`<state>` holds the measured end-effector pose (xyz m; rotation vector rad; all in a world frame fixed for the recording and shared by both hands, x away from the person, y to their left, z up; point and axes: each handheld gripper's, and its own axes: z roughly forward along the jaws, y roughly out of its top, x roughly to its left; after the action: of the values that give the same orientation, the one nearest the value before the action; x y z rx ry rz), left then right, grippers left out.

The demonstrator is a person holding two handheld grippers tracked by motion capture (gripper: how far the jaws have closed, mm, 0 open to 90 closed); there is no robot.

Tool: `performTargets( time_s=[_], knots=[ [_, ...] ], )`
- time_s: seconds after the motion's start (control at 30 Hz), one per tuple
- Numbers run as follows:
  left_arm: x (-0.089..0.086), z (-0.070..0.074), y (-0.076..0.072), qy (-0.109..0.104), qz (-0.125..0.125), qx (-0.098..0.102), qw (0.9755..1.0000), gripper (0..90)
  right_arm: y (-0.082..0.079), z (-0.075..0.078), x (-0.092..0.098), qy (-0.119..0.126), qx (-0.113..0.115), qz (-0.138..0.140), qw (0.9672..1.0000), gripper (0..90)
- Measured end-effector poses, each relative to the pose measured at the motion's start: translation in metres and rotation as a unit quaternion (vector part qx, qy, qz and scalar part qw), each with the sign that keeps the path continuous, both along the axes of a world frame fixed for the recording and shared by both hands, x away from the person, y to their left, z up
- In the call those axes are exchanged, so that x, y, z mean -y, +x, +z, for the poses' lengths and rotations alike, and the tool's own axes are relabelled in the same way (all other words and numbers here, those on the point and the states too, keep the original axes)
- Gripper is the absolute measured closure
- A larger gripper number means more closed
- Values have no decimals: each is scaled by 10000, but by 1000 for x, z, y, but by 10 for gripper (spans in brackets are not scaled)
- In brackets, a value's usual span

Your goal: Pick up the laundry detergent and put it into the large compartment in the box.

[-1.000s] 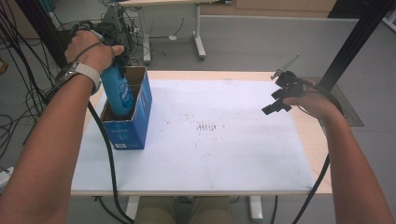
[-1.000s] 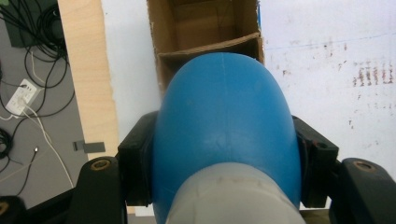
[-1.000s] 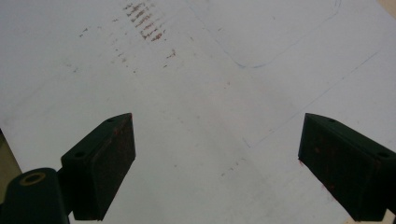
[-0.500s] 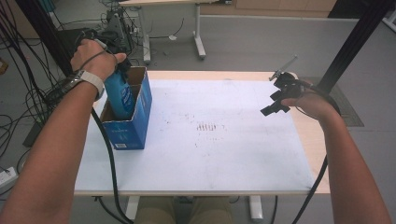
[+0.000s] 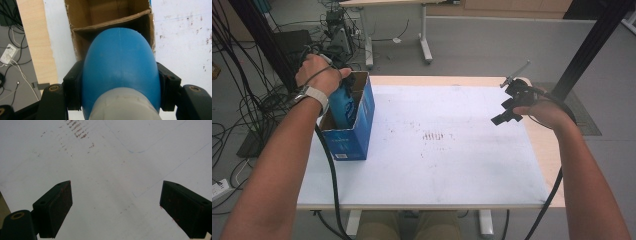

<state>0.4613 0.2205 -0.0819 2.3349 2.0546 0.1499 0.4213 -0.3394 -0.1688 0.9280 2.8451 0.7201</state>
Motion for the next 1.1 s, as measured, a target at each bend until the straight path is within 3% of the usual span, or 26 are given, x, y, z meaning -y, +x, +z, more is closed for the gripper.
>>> performTargets(
  time_s=[0.23,1.1],
  knots=[
    [1,-7,-2,7,-13,105,9999,374,-1,0,1,6,-11,-25,10000,111],
    [-3,-39,-5,5,-106,132,9999,375,1,-3,-1,6,-46,-26,10000,112]
  ],
)
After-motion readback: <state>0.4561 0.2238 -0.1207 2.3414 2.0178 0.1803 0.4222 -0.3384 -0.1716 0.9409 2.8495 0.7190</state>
